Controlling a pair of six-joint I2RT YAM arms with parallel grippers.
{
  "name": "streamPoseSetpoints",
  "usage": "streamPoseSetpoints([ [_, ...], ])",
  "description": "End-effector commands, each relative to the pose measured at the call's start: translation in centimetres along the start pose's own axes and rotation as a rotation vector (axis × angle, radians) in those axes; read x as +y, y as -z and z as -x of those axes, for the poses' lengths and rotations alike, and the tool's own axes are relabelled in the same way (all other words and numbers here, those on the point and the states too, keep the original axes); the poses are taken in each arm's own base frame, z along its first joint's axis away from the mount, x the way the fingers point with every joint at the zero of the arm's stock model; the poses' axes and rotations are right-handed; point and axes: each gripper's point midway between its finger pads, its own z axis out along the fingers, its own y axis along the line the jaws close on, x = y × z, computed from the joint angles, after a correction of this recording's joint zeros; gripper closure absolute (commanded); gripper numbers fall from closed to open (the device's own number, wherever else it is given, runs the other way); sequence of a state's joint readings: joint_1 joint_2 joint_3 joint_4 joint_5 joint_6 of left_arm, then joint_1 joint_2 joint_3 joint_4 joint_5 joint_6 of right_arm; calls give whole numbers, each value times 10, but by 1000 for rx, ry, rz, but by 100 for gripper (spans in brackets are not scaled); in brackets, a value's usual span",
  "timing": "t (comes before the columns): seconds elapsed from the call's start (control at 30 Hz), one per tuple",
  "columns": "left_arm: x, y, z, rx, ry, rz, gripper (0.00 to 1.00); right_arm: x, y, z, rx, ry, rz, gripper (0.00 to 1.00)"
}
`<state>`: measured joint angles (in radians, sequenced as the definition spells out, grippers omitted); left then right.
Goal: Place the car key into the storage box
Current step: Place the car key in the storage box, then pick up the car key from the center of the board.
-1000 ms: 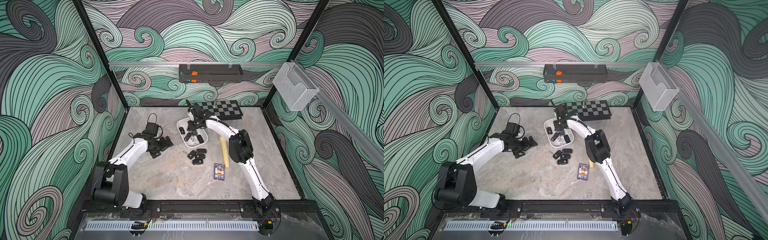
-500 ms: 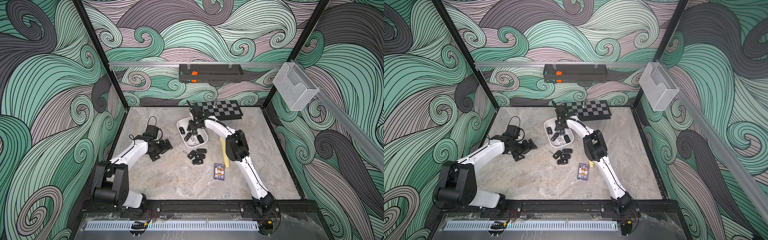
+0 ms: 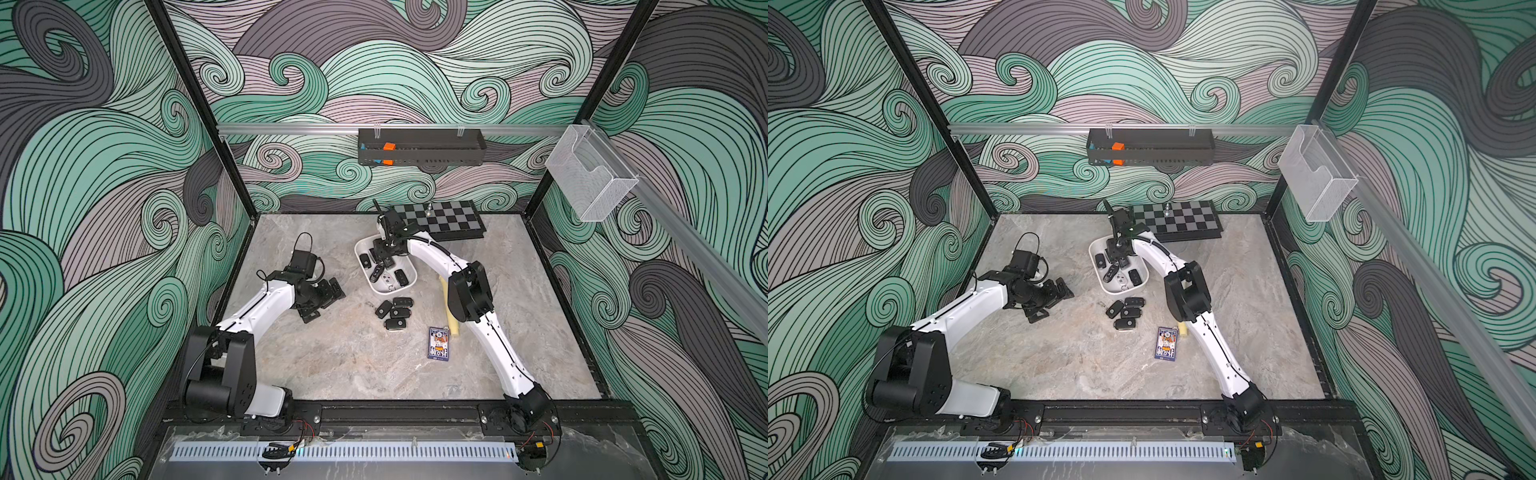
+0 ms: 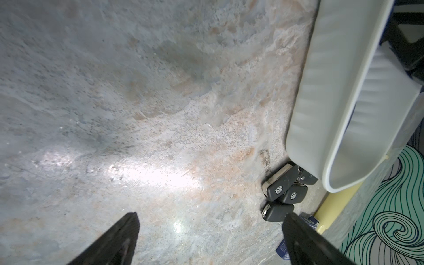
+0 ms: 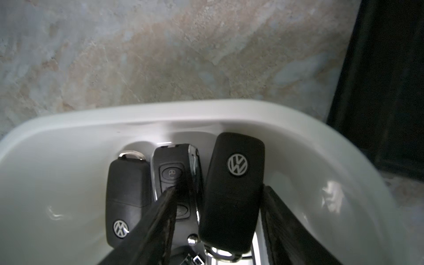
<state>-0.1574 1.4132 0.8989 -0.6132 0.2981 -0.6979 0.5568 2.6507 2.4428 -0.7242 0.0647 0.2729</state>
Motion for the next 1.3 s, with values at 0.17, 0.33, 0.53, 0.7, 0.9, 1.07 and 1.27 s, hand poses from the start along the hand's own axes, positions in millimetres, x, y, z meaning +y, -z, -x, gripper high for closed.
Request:
streamPoseSetpoints([
  [0.17, -6, 14, -1, -14, -8, -42, 2, 10, 58, 21, -51, -26, 53, 39],
  [0.33, -6, 13, -16, 2, 22, -99, 2, 19, 95, 13, -41, -25, 101, 39],
  [0.53, 1, 12, -39, 33, 67, -137, 2, 23, 134, -16, -31, -14, 142, 38],
  [0.7, 7, 14, -54, 48, 85, -147, 1, 20, 162, -57, 2, -13, 168, 37],
  [0.9, 9, 17, -67, 56, 95, -173, 1, 12, 192, -117, 58, 15, 194, 35],
  [1.07, 13, 20, -74, 61, 94, -164, 1, 5, 207, -173, 105, 23, 201, 34],
  [1.27, 12, 15, -76, 95, 98, -157, 2, 3, 219, -224, 121, -2, 212, 27],
])
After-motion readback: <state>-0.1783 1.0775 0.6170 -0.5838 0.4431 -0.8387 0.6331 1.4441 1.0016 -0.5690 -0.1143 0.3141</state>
